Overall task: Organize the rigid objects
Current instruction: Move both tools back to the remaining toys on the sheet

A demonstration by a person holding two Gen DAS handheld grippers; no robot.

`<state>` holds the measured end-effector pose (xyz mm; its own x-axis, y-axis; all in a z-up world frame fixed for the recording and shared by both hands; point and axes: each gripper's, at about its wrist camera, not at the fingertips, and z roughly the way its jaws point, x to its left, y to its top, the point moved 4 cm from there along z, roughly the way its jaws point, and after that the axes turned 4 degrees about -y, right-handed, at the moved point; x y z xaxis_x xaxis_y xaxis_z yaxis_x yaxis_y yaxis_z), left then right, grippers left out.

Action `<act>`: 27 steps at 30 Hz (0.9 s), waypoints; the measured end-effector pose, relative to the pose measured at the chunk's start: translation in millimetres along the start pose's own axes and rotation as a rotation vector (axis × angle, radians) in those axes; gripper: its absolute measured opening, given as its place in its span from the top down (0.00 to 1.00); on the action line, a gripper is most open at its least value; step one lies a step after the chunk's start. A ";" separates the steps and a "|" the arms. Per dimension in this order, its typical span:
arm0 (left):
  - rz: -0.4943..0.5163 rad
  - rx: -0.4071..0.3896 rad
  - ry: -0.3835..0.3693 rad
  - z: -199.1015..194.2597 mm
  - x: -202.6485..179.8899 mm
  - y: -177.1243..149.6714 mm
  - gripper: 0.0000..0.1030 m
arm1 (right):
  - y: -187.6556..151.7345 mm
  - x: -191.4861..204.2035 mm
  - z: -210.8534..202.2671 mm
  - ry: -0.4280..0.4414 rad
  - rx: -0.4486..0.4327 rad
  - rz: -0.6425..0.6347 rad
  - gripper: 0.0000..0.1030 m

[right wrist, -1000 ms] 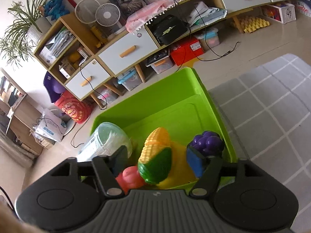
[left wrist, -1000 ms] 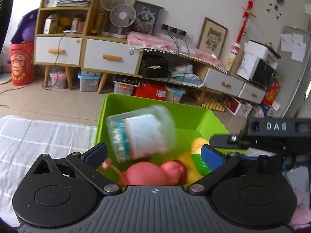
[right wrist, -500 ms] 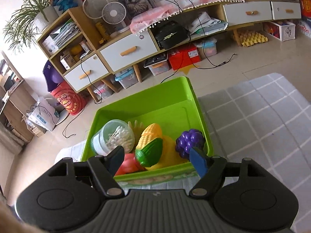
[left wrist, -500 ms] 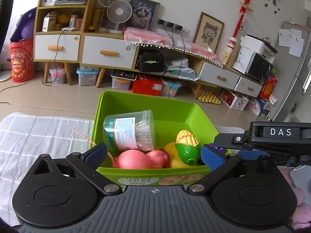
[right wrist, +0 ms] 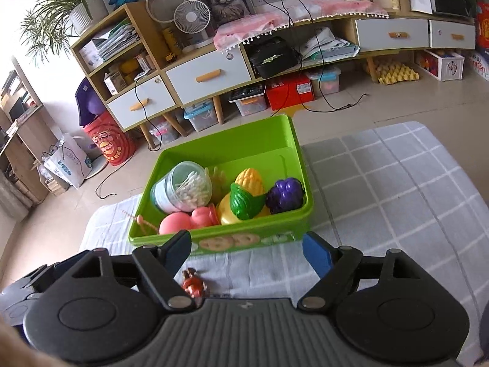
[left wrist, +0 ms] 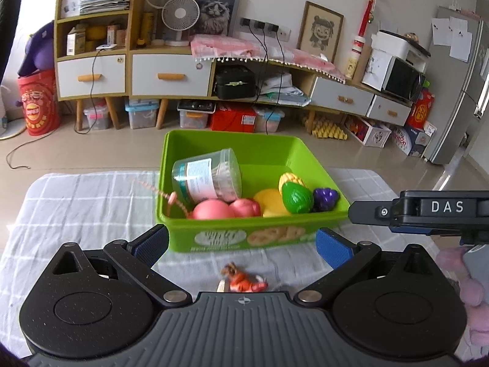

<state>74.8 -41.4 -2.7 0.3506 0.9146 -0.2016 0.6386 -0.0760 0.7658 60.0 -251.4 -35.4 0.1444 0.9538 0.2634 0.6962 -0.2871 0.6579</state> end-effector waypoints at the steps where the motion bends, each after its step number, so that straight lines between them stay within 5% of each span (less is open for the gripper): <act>1: 0.004 0.005 -0.003 -2.7 -0.4 -2.4 0.02 | -1.9 -1.1 -3.0 -0.004 -0.003 0.002 0.40; 18: -0.006 0.007 0.033 -32.9 -0.3 -34.3 0.02 | -32.6 -6.3 -33.3 -0.062 -0.099 -0.112 0.40; 27: -0.013 0.017 0.007 -43.4 6.3 -46.4 0.02 | -41.8 -6.9 -53.9 -0.047 -0.180 -0.227 0.25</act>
<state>17.7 -14.8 -13.0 0.3376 0.9183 -0.2070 0.6544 -0.0709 0.7528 -8.1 -250.8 -26.7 0.0347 0.9973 0.0644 0.5789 -0.0726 0.8121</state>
